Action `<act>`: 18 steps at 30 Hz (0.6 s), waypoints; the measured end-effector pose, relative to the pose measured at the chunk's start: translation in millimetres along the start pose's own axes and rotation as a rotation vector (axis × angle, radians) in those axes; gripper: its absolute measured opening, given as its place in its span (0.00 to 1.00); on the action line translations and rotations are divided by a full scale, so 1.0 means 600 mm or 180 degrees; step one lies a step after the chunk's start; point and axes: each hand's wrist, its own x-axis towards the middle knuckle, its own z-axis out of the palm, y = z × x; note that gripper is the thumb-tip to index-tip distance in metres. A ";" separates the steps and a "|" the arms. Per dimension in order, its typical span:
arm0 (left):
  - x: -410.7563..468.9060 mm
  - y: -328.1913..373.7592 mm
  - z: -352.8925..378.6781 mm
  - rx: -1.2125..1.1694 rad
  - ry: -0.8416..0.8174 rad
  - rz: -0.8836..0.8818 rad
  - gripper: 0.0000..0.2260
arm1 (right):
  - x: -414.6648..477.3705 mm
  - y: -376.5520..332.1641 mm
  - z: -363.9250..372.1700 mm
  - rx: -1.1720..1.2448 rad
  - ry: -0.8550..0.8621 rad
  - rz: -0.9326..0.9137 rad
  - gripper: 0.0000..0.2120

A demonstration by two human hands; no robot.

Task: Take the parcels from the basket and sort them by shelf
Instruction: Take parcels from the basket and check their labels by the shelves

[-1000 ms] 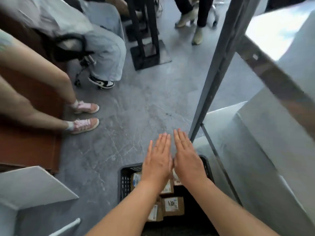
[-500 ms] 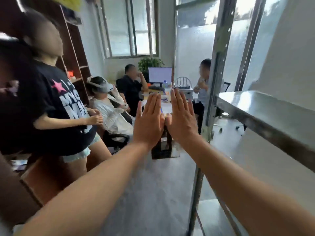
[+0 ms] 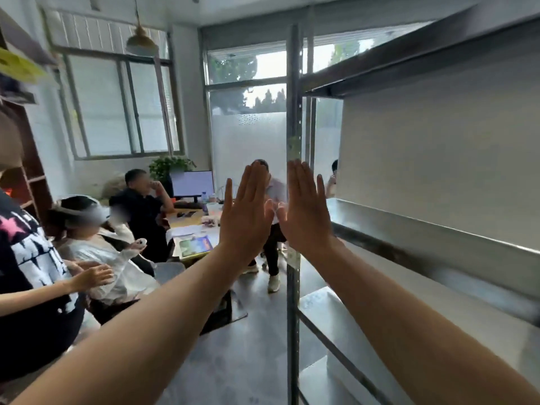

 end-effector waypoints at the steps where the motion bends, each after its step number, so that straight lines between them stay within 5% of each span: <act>1: 0.001 0.016 -0.005 -0.0078 -0.0030 0.0090 0.26 | -0.011 0.011 -0.014 -0.0180 0.0010 0.0090 0.35; 18: -0.074 0.512 -0.214 -0.1364 -0.0122 0.1151 0.29 | -0.291 0.256 -0.474 -0.2048 0.0060 0.1398 0.35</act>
